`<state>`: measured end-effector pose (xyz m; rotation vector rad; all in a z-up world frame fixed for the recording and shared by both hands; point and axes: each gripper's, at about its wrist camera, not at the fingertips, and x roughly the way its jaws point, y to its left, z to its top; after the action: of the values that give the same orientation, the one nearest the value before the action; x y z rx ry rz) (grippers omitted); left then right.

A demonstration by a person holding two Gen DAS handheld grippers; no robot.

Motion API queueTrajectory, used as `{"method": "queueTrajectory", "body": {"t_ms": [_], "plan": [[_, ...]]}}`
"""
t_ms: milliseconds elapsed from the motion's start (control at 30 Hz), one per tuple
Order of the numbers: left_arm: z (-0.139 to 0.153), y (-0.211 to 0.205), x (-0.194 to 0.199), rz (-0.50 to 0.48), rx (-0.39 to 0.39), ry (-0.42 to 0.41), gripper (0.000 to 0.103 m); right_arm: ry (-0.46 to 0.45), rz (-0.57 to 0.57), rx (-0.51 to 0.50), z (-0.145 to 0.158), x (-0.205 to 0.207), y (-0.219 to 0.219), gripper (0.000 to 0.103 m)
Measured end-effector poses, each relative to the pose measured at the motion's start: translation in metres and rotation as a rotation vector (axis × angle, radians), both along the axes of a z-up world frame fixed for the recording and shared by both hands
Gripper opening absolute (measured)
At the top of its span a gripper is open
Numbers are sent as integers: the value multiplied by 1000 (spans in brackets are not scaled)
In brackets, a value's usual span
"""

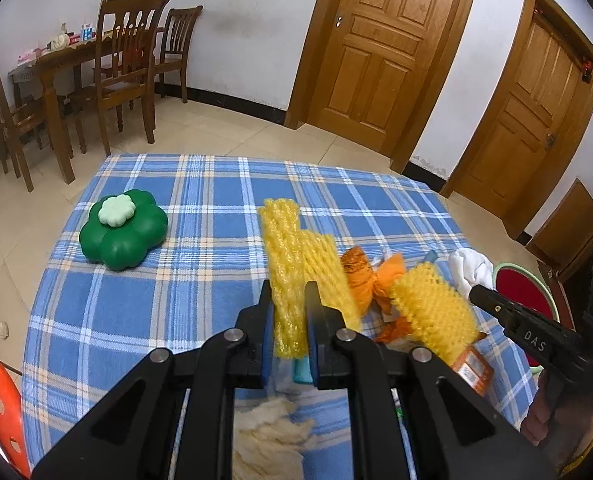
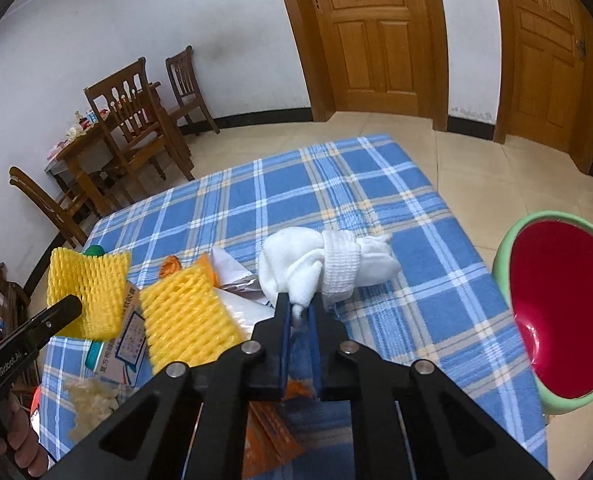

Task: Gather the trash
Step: 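Lift the white cloth with the right tool and carry it over the red bucket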

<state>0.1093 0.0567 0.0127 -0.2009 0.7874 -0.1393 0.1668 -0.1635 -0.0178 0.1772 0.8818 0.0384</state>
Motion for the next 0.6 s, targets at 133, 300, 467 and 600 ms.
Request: {"method": "queueTrajectory", "body": {"t_ms": [133, 300, 467, 600], "plan": [[7, -7, -10, -10, 0, -11, 13, -29, 7, -7, 11, -12, -1, 10], [14, -13, -20, -16, 0, -18, 13, -61, 6, -4, 24, -27, -5, 10], [21, -23, -31, -27, 3, -29, 13, -83, -4, 2, 33, -40, -11, 10], [26, -31, -38, -41, 9, -39, 13, -96, -12, 5, 38, -51, -16, 10]]}}
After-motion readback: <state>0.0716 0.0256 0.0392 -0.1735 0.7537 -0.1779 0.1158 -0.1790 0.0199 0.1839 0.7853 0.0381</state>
